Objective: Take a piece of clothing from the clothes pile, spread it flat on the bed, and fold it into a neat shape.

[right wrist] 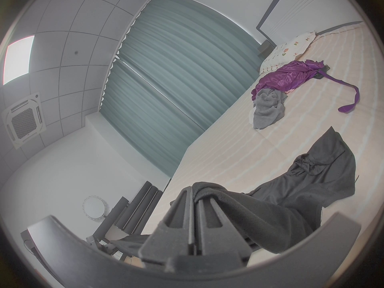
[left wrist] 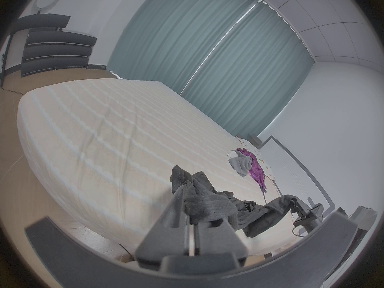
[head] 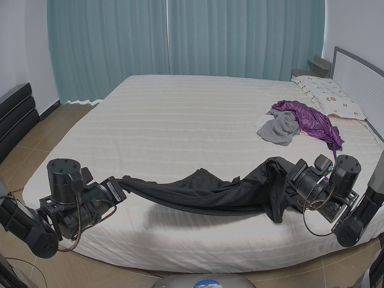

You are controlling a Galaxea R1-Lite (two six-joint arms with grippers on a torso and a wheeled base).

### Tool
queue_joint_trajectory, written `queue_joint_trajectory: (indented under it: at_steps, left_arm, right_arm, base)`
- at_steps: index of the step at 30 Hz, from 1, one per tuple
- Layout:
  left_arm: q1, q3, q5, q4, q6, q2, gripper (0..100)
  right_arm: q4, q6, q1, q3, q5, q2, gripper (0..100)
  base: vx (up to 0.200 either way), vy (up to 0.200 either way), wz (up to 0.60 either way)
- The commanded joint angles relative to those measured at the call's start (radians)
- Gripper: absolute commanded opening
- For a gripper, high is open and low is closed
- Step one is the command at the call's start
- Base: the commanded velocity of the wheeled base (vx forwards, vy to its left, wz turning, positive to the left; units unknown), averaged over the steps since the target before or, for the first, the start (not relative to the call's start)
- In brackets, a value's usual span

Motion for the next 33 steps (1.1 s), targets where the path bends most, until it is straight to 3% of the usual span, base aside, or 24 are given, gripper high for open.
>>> queue_joint_trajectory:
  at_steps: [1,14,23,28,33]
  left_arm:
    - [-0.015,0.016,0.008,0.000,0.000,-0.010,0]
    - [-0.072,0.065,0.060,0.021,0.001,-0.125,0]
    - [-0.115,0.016,0.077,0.228,0.015,-0.389,0]
    - [-0.115,-0.130,0.077,0.470,0.017,-0.527,0]
    - [-0.101,-0.237,0.071,0.533,0.014,-0.492,0]
  right_arm:
    - [-0.012,-0.001,0.003,0.045,-0.005,-0.049,0]
    - [-0.004,-0.067,0.035,0.143,-0.034,-0.220,0]
    - [0.071,-0.146,0.053,0.147,-0.040,-0.482,0]
    - [0.241,-0.228,0.103,0.022,-0.038,-0.680,0]
    - [0.491,-0.228,0.092,-0.175,-0.038,-0.706,0]
  base:
    - [0.000,0.000,0.00]
    - [-0.169,0.000,0.00]
    - [-0.022,0.000,0.00]
    - [0.000,0.000,0.00]
    - [0.000,0.000,0.00]
